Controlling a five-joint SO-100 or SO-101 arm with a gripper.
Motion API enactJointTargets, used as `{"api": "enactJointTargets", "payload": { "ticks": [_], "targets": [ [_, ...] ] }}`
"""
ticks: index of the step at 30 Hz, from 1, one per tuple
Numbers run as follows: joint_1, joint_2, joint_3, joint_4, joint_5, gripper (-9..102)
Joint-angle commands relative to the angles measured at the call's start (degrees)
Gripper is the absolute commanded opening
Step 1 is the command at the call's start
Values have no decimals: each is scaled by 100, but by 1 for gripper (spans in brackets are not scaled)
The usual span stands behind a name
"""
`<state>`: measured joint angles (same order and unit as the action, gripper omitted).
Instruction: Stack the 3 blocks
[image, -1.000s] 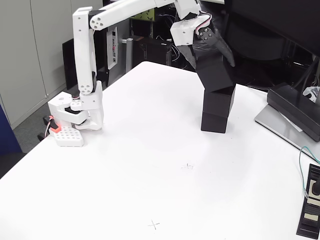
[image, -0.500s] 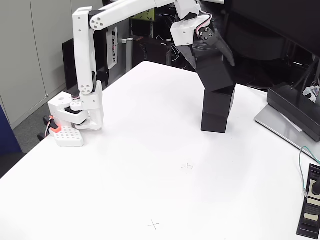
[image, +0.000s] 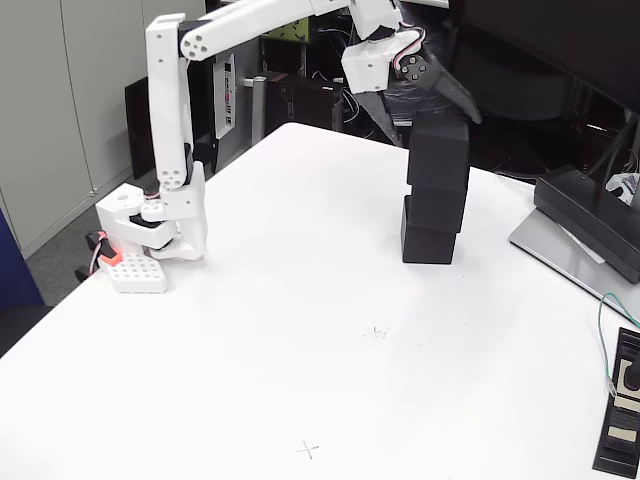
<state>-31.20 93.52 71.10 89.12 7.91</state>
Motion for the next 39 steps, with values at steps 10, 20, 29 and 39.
{"api": "enactJointTargets", "payload": {
  "ticks": [10,20,29,39],
  "targets": [
    [-53,114,-114,26,-97,47],
    [-53,1477,-26,158,-97,47],
    [237,2646,176,158,-439,21],
    [1573,3920,633,158,-642,-2]
  ]
}}
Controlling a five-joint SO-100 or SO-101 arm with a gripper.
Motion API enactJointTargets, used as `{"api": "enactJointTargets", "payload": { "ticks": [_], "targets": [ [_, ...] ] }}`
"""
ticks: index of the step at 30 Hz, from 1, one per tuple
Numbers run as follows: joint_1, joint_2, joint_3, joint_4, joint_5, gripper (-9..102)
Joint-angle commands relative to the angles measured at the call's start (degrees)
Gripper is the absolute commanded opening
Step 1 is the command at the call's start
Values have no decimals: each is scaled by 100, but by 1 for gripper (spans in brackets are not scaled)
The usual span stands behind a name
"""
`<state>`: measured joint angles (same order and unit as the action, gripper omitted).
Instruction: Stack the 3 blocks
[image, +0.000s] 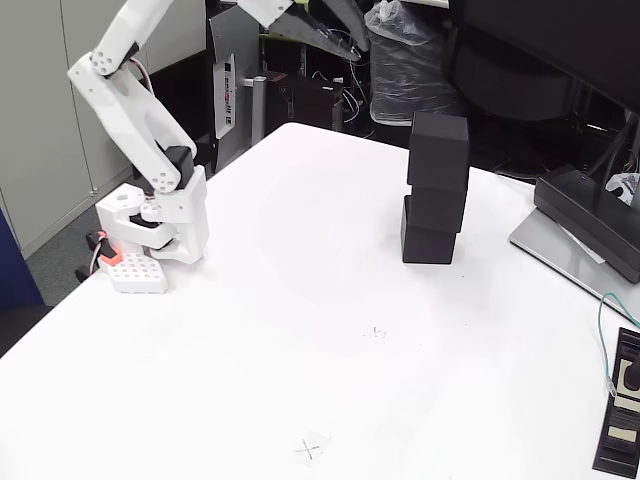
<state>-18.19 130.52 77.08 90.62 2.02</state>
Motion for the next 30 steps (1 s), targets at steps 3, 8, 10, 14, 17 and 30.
{"api": "enactJointTargets", "payload": {
  "ticks": [3,8,10,14,17,30],
  "targets": [
    [729,360,149,9,-53,-1],
    [1468,457,387,9,-62,-1],
    [1644,624,571,9,-62,-1],
    [1731,1397,1187,-255,-62,-1],
    [1723,2109,1872,-905,-62,-1],
    [1714,4148,6179,-3621,-53,-1]
  ]
}}
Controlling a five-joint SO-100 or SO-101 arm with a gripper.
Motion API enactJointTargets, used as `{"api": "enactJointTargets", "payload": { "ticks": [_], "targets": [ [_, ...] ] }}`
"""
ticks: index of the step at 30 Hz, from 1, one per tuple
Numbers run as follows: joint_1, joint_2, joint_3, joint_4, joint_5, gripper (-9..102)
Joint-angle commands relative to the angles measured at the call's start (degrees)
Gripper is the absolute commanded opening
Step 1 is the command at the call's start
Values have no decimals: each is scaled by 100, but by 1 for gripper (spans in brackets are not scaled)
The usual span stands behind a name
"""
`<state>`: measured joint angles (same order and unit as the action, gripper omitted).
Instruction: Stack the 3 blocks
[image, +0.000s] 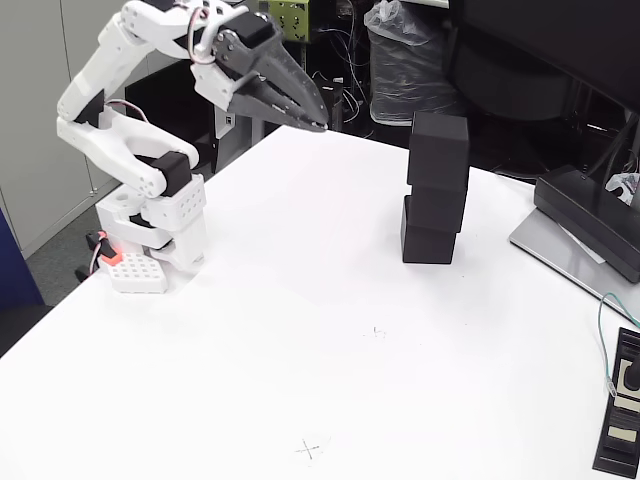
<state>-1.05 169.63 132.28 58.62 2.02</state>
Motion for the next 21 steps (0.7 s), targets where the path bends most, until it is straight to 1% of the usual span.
{"api": "enactJointTargets", "payload": {
  "ticks": [1,5,9,15,21],
  "targets": [
    [-9,352,932,-624,-53,-1],
    [-343,729,1986,-1301,-53,-1],
    [-624,1055,2813,-1688,9,0],
    [-677,1477,3718,-1942,9,-1],
    [-642,1784,4263,-1978,9,-1]
  ]
}}
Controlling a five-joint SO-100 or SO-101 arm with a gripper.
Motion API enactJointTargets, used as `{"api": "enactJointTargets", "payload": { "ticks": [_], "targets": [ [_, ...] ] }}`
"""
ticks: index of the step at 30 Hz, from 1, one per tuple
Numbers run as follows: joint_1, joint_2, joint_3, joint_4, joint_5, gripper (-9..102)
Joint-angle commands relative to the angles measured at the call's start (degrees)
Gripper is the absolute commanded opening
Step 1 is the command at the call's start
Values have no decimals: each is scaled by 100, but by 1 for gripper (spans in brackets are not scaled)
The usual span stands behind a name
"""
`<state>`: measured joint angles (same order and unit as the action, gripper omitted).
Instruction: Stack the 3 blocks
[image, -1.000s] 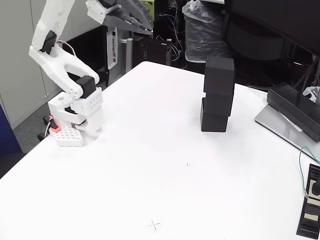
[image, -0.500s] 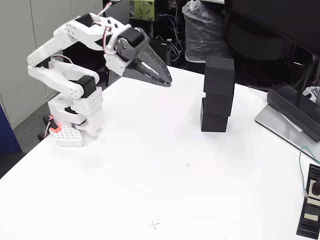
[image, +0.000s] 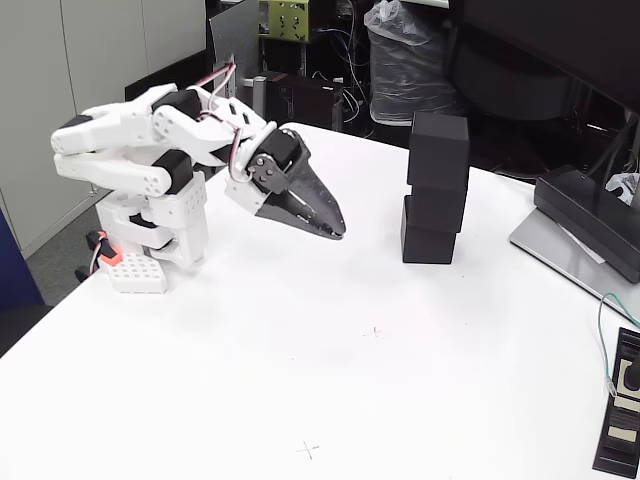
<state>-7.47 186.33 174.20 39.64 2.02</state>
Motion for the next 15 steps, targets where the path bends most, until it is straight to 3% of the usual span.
{"api": "enactJointTargets", "payload": {
  "ticks": [1,15],
  "targets": [
    [0,167,114,-79,9,-1],
    [0,510,264,-369,9,-1]
  ]
}}
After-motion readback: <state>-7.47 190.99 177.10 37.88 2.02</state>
